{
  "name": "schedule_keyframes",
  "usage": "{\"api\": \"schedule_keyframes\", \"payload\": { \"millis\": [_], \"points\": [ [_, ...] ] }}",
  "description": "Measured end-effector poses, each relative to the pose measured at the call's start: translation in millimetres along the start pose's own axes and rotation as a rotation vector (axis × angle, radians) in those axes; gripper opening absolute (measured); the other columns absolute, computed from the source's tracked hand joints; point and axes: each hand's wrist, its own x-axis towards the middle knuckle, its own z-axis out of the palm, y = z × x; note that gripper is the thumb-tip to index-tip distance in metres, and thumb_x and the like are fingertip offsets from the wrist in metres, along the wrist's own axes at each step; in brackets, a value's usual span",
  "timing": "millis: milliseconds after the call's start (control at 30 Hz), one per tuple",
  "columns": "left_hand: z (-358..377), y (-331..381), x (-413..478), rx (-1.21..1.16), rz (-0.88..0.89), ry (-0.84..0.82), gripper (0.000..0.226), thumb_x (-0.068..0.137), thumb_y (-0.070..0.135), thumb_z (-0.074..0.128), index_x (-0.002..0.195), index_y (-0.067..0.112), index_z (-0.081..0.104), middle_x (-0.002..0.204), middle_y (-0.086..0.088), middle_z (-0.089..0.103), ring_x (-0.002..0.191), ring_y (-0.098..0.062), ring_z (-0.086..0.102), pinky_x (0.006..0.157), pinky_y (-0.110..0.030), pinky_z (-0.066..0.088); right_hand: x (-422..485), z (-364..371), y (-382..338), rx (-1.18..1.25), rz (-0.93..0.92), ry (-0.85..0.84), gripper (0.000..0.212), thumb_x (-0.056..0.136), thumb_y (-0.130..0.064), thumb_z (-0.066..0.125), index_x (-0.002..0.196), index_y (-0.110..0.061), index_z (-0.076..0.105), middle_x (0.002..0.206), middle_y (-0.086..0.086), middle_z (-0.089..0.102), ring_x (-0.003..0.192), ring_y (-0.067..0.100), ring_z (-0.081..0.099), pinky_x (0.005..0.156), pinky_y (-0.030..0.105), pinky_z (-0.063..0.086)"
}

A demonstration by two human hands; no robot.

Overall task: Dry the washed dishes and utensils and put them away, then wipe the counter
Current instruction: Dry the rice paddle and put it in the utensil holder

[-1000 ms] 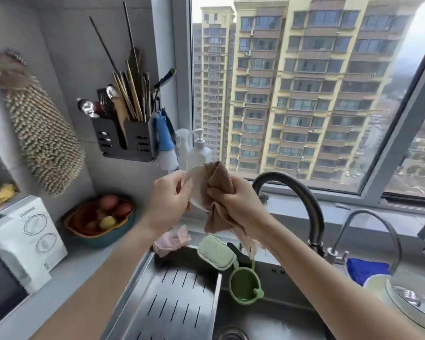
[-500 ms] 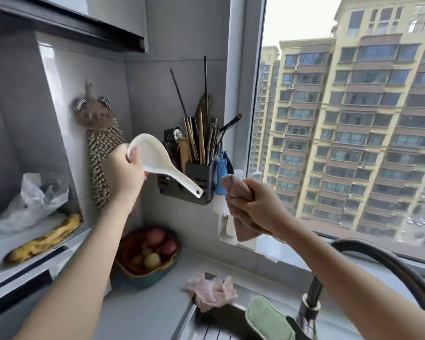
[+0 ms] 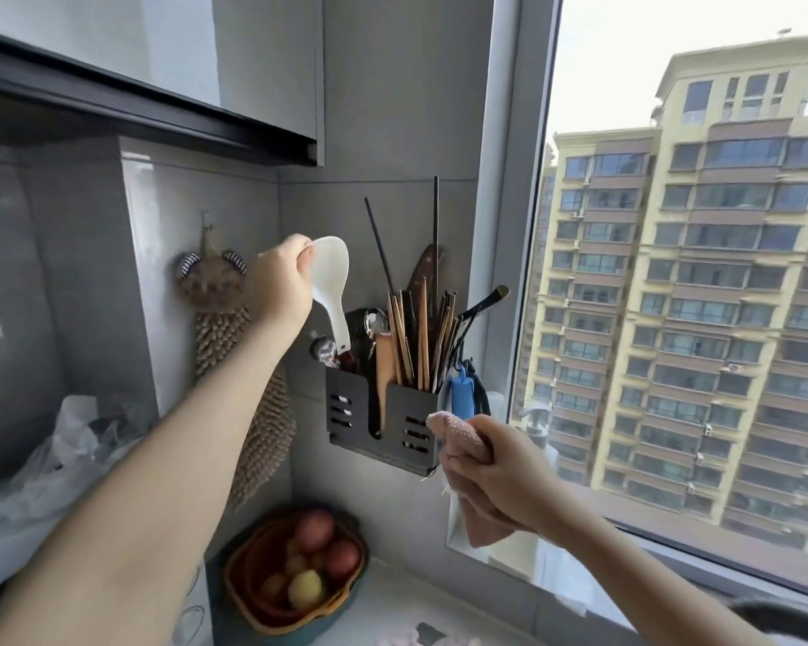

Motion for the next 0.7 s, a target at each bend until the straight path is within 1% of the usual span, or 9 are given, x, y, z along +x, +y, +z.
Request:
{"api": "schedule_keyframes", "payload": {
  "millis": [67, 167, 233, 300, 367, 500, 567, 633, 700],
  "points": [
    [15, -9, 0, 0.028, -0.040, -0.086, 0.022, 0.095, 0.015, 0.048, 0.099, 0.002, 0.065, 0.094, -0.022, 0.069, 0.085, -0.039, 0.060, 0.062, -0.030, 0.028, 4, 2, 0, -0.015, 0.004, -0.015, 0.007, 0.085, -0.019, 0.056, 0.083, -0.025, 0.058, 0.076, -0.006, 0.067, 0.074, 0.013, 0.063, 0.075, 0.041, 0.053],
    [34, -23, -5, 0.047, -0.079, -0.206, 0.019, 0.092, 0.014, 0.051, 0.092, 0.000, 0.064, 0.089, -0.023, 0.067, 0.085, -0.040, 0.060, 0.066, -0.038, 0.039, 10, 1, 0, -0.004, 0.008, -0.011, 0.004, 0.085, -0.018, 0.056, 0.083, -0.021, 0.058, 0.076, -0.004, 0.066, 0.074, 0.015, 0.063, 0.075, 0.042, 0.053],
    [43, -29, -10, 0.107, -0.095, -0.293, 0.019, 0.091, 0.015, 0.052, 0.091, 0.001, 0.064, 0.091, -0.023, 0.067, 0.087, -0.039, 0.060, 0.069, -0.039, 0.041, 13, -1, -1, 0.002, 0.009, 0.001, 0.003, 0.085, -0.017, 0.057, 0.084, -0.017, 0.059, 0.076, -0.003, 0.066, 0.074, 0.016, 0.062, 0.076, 0.043, 0.053],
    [48, -33, -16, 0.214, -0.123, -0.382, 0.020, 0.090, 0.019, 0.054, 0.096, 0.005, 0.067, 0.098, -0.021, 0.068, 0.093, -0.038, 0.060, 0.071, -0.036, 0.042, 15, -2, -3, 0.012, 0.010, 0.003, 0.003, 0.086, -0.016, 0.057, 0.084, -0.016, 0.059, 0.077, -0.001, 0.066, 0.075, 0.017, 0.062, 0.076, 0.042, 0.053],
    [49, -36, -19, 0.296, -0.151, -0.471, 0.024, 0.090, 0.023, 0.055, 0.104, 0.008, 0.067, 0.107, -0.019, 0.067, 0.102, -0.037, 0.059, 0.079, -0.034, 0.044, 15, -2, -3, 0.021, 0.013, 0.000, 0.002, 0.086, -0.016, 0.058, 0.084, -0.018, 0.059, 0.078, -0.001, 0.067, 0.076, 0.017, 0.062, 0.077, 0.042, 0.053],
    [44, -37, -19, 0.403, -0.172, -0.621, 0.040, 0.090, 0.036, 0.053, 0.118, 0.008, 0.055, 0.125, -0.018, 0.058, 0.118, -0.033, 0.052, 0.092, -0.032, 0.039, 9, -5, -1, 0.059, 0.029, -0.008, 0.003, 0.085, -0.017, 0.059, 0.085, -0.020, 0.059, 0.080, 0.001, 0.068, 0.078, 0.021, 0.064, 0.079, 0.046, 0.053],
    [39, -35, -20, 0.365, -0.211, -0.617, 0.050, 0.090, 0.040, 0.053, 0.128, 0.009, 0.048, 0.131, -0.021, 0.053, 0.122, -0.035, 0.048, 0.098, -0.035, 0.037, 3, -9, -2, 0.081, 0.031, 0.005, 0.005, 0.085, -0.014, 0.059, 0.086, -0.019, 0.060, 0.080, 0.002, 0.068, 0.078, 0.022, 0.065, 0.077, 0.045, 0.054],
    [31, -32, -22, 0.265, -0.257, -0.504, 0.050, 0.091, 0.033, 0.053, 0.134, 0.010, 0.044, 0.130, -0.024, 0.051, 0.122, -0.039, 0.047, 0.100, -0.039, 0.037, -7, -16, -5, 0.087, 0.029, 0.019, 0.009, 0.086, -0.011, 0.058, 0.084, -0.019, 0.059, 0.079, 0.003, 0.069, 0.077, 0.022, 0.065, 0.075, 0.041, 0.054],
    [21, -26, -23, 0.178, -0.250, -0.379, 0.044, 0.091, 0.023, 0.052, 0.133, 0.010, 0.048, 0.126, -0.023, 0.054, 0.119, -0.039, 0.049, 0.099, -0.040, 0.038, -21, -25, -7, 0.107, 0.026, 0.037, 0.013, 0.086, -0.010, 0.059, 0.081, -0.022, 0.060, 0.078, 0.002, 0.069, 0.077, 0.022, 0.065, 0.073, 0.039, 0.054]
  ]
}}
